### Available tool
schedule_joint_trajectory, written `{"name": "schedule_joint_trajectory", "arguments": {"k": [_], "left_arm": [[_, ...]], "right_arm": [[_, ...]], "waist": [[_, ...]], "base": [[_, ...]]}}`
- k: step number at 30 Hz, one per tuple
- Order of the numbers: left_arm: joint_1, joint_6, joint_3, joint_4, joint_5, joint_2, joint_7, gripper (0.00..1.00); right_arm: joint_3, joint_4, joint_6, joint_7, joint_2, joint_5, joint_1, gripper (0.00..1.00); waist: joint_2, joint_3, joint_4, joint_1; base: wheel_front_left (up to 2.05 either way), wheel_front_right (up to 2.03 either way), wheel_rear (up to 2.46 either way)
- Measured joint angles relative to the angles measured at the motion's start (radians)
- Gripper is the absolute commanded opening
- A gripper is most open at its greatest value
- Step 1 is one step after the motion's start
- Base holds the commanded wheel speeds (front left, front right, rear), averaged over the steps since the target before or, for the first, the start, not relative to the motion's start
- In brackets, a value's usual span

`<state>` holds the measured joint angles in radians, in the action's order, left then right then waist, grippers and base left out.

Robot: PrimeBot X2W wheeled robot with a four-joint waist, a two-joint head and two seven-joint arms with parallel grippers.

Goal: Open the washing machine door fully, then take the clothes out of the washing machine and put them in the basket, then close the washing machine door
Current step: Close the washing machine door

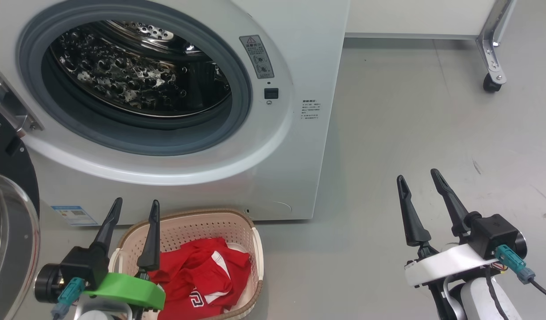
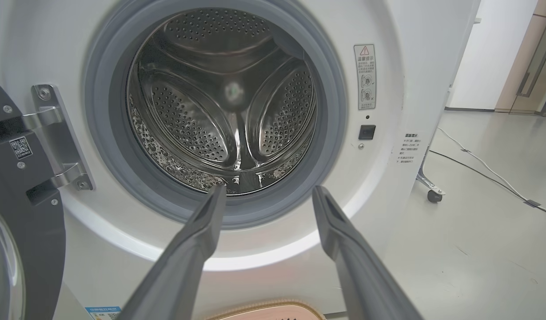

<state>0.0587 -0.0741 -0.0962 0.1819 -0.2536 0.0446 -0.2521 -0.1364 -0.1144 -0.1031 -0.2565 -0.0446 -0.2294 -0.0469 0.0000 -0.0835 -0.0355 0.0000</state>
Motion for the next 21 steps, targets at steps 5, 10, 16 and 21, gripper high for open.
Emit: {"name": "schedule_joint_trajectory", "arguments": {"k": [5, 10, 16, 21], "left_arm": [[0.000, 0.007, -0.001, -0.002, 0.000, 0.000, 0.000, 1.00], [-0.002, 0.007, -0.002, -0.002, 0.000, 0.000, 0.000, 1.00], [-0.002, 0.007, -0.002, -0.003, 0.000, 0.000, 0.000, 1.00], [-0.002, 0.007, -0.006, -0.020, 0.002, -0.001, 0.000, 1.00]], "right_arm": [[0.000, 0.000, 0.000, 0.000, 0.000, 0.000, 0.000, 1.00], [-0.001, 0.000, 0.000, 0.000, 0.000, 0.000, 0.000, 1.00], [-0.002, 0.000, 0.000, 0.000, 0.000, -0.001, 0.000, 1.00], [-0.004, 0.000, 0.000, 0.000, 0.000, -0.002, 0.000, 1.00]], "waist": [[0.0000, -0.001, 0.000, 0.0000], [0.0000, -0.003, 0.000, 0.0000], [0.0000, -0.005, -0.001, 0.0000], [0.0000, -0.006, -0.001, 0.0000]], "base": [[-0.94, 0.94, 0.00], [-1.18, 1.18, 0.00], [-1.40, 1.40, 0.00], [-1.51, 1.51, 0.00]]}}
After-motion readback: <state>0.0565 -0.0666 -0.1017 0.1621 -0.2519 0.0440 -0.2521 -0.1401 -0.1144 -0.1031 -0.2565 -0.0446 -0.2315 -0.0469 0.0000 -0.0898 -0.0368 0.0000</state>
